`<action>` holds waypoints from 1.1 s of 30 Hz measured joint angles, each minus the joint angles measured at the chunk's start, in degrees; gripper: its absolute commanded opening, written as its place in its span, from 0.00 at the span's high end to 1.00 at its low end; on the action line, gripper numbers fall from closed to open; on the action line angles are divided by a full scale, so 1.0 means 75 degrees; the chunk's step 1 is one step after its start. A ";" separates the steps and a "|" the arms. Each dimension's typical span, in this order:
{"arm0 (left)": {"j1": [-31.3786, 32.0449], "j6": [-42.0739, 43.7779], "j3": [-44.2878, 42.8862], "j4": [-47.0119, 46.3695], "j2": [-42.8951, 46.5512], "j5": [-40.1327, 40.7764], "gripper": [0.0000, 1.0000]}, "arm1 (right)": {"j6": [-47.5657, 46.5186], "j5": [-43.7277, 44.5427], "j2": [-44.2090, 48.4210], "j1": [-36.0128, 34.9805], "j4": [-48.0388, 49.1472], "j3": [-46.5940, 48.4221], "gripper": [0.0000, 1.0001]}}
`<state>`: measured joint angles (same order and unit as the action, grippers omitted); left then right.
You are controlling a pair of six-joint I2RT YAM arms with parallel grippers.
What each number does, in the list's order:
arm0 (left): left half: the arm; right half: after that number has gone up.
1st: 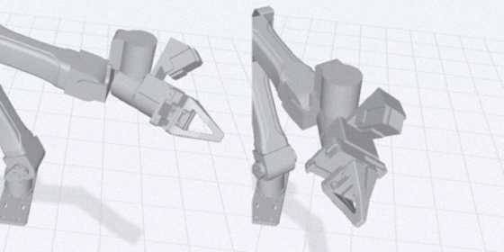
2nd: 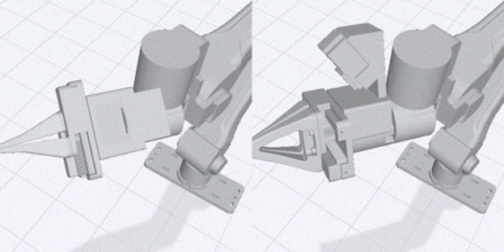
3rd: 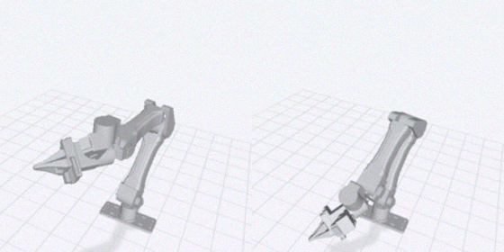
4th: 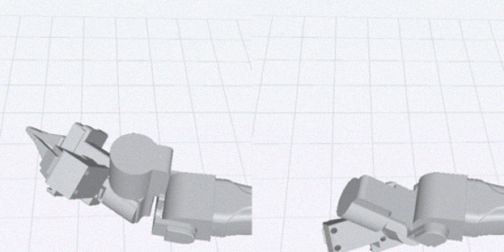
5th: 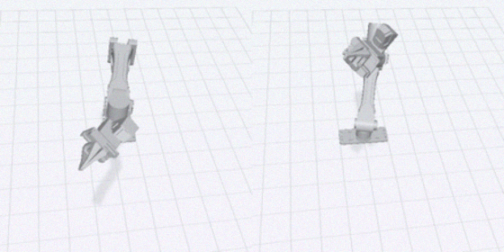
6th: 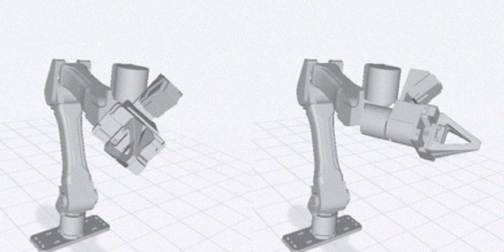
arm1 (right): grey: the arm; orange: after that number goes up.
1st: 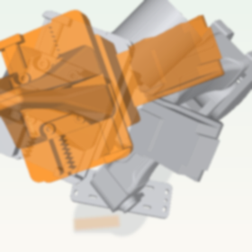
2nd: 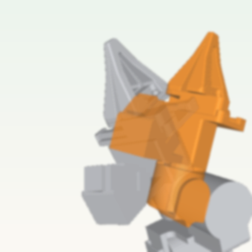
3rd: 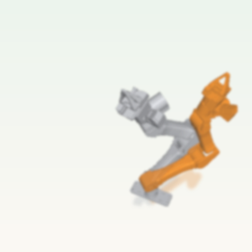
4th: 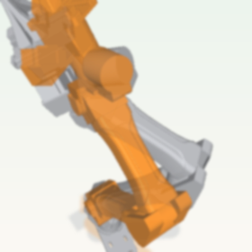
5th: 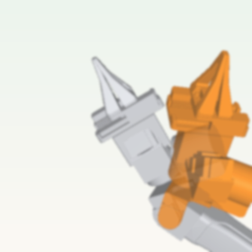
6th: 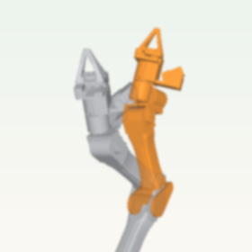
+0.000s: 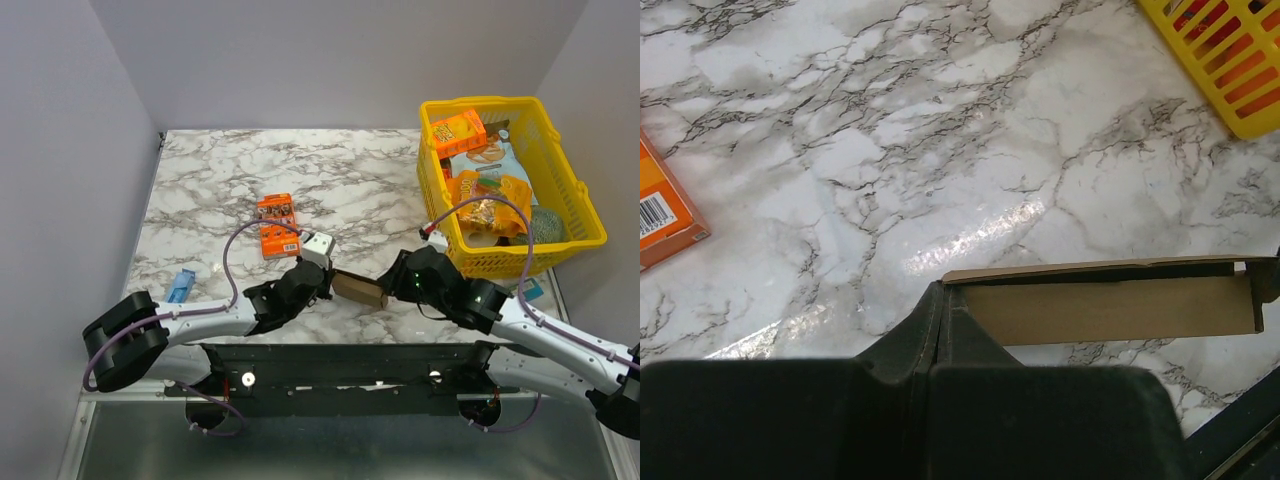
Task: Fold the paper box
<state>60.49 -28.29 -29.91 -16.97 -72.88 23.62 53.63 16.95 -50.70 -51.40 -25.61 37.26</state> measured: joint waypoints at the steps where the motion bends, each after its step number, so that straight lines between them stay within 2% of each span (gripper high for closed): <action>1: 0.0012 0.0003 -0.0044 0.0026 -0.0035 0.0000 1.00 | -0.0026 0.0050 0.0044 0.0000 -0.0213 0.0041 0.58; 5: 0.0108 0.0038 -0.0201 0.0076 -0.0189 0.0003 1.00 | -0.0146 0.0187 0.0221 0.0000 -0.0892 0.0152 0.68; 18: 0.0510 0.0114 -0.0606 0.0256 -0.0600 0.0431 1.00 | -0.0090 0.0189 0.0114 0.0000 -0.1550 0.0152 0.70; 33: 0.0618 0.0111 -0.0685 0.0315 -0.0685 0.0653 1.00 | -0.0093 0.0032 -0.0047 0.0000 -0.1250 0.0050 0.74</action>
<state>65.12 -27.46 -35.05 -14.61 -78.02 28.51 52.93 17.19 -51.05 -51.40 -34.98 37.63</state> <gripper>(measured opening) 0.007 0.264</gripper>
